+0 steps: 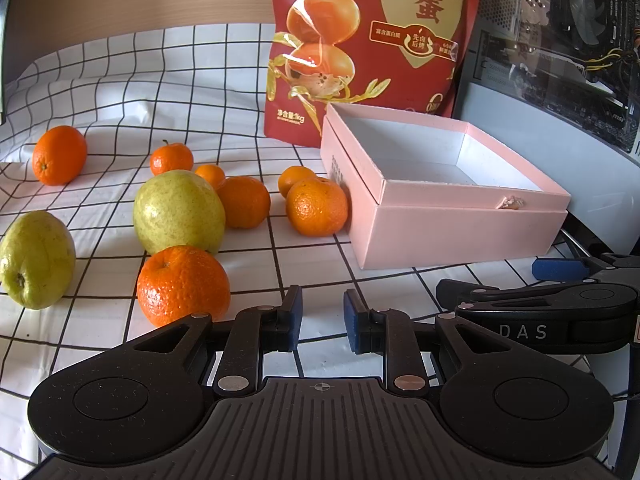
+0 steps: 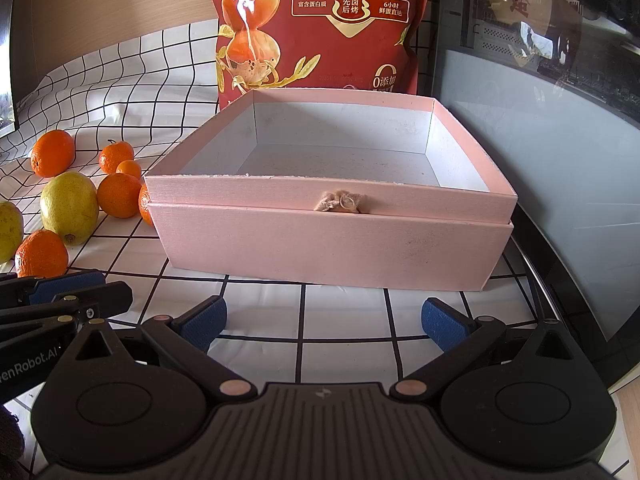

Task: Organize fruits

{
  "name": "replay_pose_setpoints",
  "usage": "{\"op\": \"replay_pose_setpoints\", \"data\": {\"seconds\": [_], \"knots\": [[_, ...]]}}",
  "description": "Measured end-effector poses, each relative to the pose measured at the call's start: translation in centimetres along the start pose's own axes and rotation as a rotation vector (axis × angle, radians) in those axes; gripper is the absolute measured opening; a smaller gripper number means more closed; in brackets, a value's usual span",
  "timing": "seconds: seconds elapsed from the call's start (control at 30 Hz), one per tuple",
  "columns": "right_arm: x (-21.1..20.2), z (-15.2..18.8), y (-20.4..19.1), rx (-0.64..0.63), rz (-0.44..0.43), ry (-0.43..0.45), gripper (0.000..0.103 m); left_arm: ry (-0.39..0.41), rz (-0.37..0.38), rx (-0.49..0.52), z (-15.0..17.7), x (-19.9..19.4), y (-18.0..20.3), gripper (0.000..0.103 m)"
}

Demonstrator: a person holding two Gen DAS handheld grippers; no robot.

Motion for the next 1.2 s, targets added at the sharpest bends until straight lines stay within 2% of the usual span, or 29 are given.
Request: {"op": "replay_pose_setpoints", "data": {"seconds": [1.2], "knots": [[0.02, -0.05, 0.01, 0.001, -0.001, -0.001, 0.103, -0.001, -0.007, 0.010, -0.02, -0.02, 0.03, 0.026]]}}
Point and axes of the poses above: each gripper's, at about its wrist camera, not at the fingertips, and x roughly the way its jaws point, y to its right, z to its underside, the point moved 8 cm from there along x, roughly the way its jaws point, and after that the axes turned 6 degrees about -x, right-handed, at the moved point
